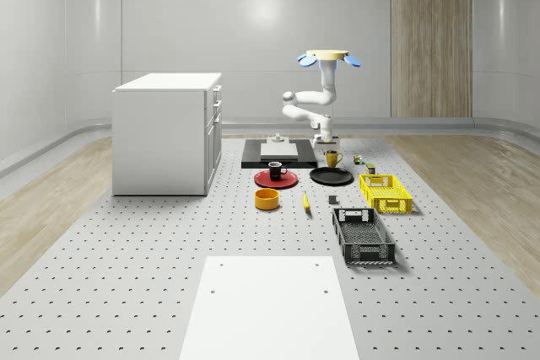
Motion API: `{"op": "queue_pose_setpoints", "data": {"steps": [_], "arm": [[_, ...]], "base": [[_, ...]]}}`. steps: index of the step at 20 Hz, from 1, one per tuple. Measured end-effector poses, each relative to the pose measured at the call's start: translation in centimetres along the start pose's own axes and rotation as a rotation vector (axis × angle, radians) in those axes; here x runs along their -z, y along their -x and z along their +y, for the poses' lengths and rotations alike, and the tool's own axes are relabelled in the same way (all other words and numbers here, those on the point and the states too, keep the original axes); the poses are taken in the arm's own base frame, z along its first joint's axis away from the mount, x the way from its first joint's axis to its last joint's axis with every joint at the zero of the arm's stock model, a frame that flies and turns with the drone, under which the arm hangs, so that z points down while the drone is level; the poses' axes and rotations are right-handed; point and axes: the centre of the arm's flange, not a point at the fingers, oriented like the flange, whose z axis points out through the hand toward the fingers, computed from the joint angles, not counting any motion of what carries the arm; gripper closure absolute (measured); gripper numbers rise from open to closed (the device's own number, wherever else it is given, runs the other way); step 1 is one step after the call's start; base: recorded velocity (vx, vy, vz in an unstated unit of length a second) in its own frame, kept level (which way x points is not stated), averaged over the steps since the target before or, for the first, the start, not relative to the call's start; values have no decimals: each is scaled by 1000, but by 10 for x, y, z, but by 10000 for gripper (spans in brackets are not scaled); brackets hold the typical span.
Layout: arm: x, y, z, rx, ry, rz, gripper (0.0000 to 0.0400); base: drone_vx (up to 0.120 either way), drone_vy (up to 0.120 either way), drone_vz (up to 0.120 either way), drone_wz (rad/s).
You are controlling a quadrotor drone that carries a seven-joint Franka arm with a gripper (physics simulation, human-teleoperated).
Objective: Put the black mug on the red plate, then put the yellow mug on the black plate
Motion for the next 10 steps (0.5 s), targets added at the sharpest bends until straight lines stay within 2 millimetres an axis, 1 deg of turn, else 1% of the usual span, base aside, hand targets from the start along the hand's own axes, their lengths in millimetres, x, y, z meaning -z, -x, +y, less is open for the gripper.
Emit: {"op": "queue_pose_setpoints", "data": {"steps": [5, 6, 10], "arm": [[0, 0, 0, 0, 0, 0, 290], [0, 0, 0, 0, 0, 0, 290], [-7, 0, 0, 0, 0, 0, 290]], "base": [[120, 0, 0, 0], [40, 0, 0, 0], [0, 0, 0, 0]]}}
